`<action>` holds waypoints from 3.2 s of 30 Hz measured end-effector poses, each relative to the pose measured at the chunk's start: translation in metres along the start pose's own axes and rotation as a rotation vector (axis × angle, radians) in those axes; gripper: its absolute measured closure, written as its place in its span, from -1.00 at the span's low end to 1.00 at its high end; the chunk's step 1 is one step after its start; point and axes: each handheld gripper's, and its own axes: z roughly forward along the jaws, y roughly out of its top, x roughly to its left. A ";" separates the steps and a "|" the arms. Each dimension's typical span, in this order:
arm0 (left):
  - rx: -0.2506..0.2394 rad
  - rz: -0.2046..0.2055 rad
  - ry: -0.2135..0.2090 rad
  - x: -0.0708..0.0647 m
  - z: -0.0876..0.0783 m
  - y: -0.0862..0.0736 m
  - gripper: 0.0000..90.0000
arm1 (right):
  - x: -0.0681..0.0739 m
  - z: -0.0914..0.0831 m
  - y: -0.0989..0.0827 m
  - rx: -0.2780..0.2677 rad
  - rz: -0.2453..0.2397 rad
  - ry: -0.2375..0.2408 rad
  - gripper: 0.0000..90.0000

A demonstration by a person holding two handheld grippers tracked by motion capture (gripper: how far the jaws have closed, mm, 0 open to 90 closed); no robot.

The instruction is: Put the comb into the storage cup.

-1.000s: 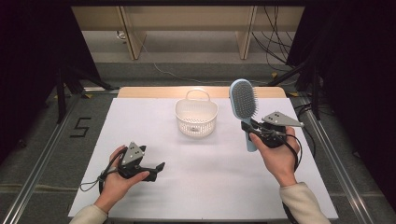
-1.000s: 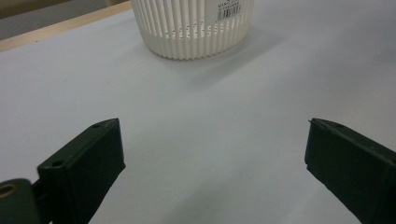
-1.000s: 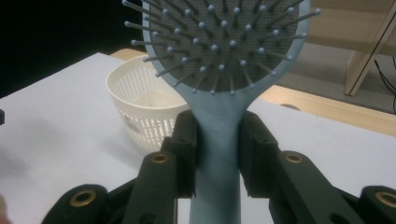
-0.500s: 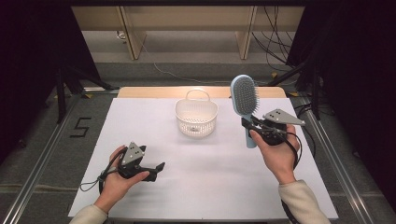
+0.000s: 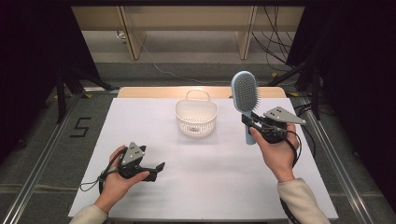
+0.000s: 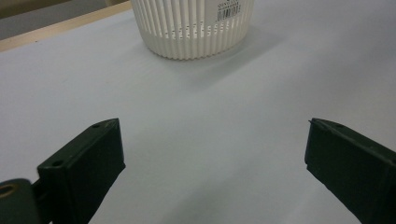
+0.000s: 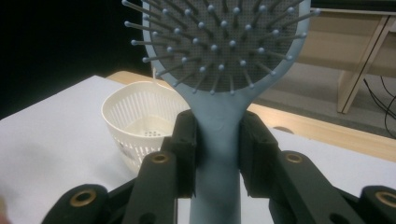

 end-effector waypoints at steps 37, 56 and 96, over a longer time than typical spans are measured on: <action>0.002 -0.002 0.001 0.000 0.000 0.000 -0.91 | 0.001 0.008 0.009 -0.080 -0.009 -0.008 0.57; 0.001 -0.002 0.001 0.001 0.000 0.000 -0.91 | 0.003 0.013 0.013 -0.099 -0.029 -0.010 0.57; 0.002 -0.002 0.000 0.000 0.000 0.000 -0.91 | 0.005 0.023 0.016 -0.110 -0.065 -0.005 0.57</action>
